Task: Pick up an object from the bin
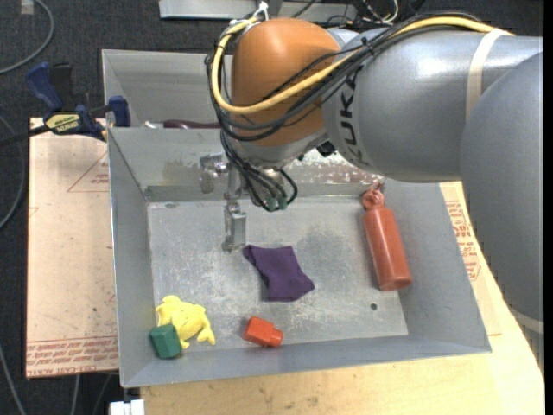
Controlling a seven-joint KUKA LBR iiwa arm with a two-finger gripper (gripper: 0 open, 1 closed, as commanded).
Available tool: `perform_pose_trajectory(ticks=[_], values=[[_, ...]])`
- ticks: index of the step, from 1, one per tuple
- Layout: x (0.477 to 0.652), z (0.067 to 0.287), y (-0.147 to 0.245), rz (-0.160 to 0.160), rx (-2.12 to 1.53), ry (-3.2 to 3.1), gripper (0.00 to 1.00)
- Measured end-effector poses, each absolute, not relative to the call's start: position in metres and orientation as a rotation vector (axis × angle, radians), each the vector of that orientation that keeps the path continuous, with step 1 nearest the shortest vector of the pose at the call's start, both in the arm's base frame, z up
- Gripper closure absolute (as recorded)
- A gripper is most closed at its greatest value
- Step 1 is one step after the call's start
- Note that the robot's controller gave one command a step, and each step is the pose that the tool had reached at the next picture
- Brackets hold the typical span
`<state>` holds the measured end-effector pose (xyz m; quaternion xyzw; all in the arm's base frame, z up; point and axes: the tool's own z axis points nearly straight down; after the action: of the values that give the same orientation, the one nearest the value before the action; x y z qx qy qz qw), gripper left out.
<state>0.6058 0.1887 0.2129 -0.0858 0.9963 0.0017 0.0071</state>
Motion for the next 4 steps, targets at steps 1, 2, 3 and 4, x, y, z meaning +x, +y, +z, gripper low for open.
perform_pose_trajectory(ticks=[1,2,3,4], values=[[0.602,0.174,0.163,0.004,-0.591,3.084,0.00],[0.598,0.144,0.116,0.007,-0.429,3.104,0.00],[0.579,0.127,0.099,0.002,-0.718,3.054,0.00],[0.580,0.095,0.027,0.008,-0.736,3.044,1.00]])
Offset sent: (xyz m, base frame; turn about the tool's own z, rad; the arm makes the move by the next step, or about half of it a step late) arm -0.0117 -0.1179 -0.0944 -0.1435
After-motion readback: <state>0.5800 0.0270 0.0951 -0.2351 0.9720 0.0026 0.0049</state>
